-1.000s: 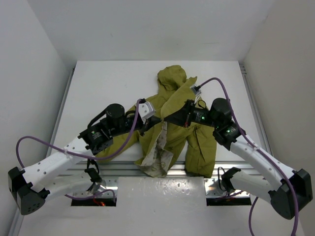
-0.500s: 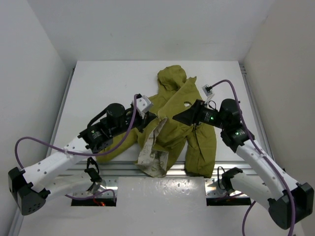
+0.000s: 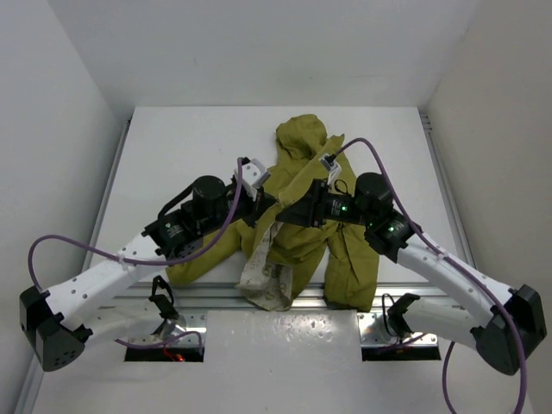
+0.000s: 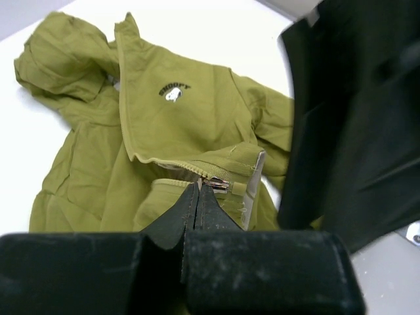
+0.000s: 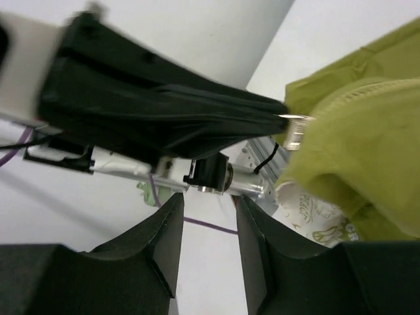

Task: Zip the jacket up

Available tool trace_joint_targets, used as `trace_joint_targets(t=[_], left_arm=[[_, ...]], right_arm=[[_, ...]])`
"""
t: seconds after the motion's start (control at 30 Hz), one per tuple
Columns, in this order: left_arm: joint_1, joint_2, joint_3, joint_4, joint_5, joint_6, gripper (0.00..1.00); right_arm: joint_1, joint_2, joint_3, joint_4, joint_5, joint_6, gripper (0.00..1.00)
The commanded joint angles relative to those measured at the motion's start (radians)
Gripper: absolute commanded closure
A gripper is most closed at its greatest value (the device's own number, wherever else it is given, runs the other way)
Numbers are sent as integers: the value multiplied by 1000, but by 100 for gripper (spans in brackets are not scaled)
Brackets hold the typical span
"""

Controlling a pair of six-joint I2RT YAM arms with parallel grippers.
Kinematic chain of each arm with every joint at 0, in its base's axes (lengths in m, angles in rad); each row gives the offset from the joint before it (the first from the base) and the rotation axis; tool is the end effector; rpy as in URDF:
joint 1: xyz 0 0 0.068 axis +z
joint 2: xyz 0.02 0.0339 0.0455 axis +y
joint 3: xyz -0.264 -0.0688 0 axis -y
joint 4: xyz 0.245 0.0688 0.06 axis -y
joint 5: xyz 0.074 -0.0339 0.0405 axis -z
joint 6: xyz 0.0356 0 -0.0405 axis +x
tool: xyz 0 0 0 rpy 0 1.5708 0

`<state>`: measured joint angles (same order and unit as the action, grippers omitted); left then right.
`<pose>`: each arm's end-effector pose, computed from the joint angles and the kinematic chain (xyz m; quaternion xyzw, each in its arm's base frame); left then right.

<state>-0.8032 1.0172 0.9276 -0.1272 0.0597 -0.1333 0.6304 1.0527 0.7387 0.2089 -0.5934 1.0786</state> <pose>0.1634 -0.1724 0.3523 0.2738 0.7297 -0.3034 0.5483 0.1852 0.1598 0.3134 -0.0327 0.7365 0.6252 0.2562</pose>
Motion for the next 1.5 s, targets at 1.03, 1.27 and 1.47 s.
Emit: trace_joint_targets(t=[1.03,1.27,1.47], left_arm=[[10,-17,31,35,97,-54,100],[10,-6,31,35,37,-72,100],[10,3,31,35,40,-63,100]], right_arm=[[-78,38,28,81,232,43,71],[-70,30,41,57,187,69,70],[-67,6,30,35,155,77,68]])
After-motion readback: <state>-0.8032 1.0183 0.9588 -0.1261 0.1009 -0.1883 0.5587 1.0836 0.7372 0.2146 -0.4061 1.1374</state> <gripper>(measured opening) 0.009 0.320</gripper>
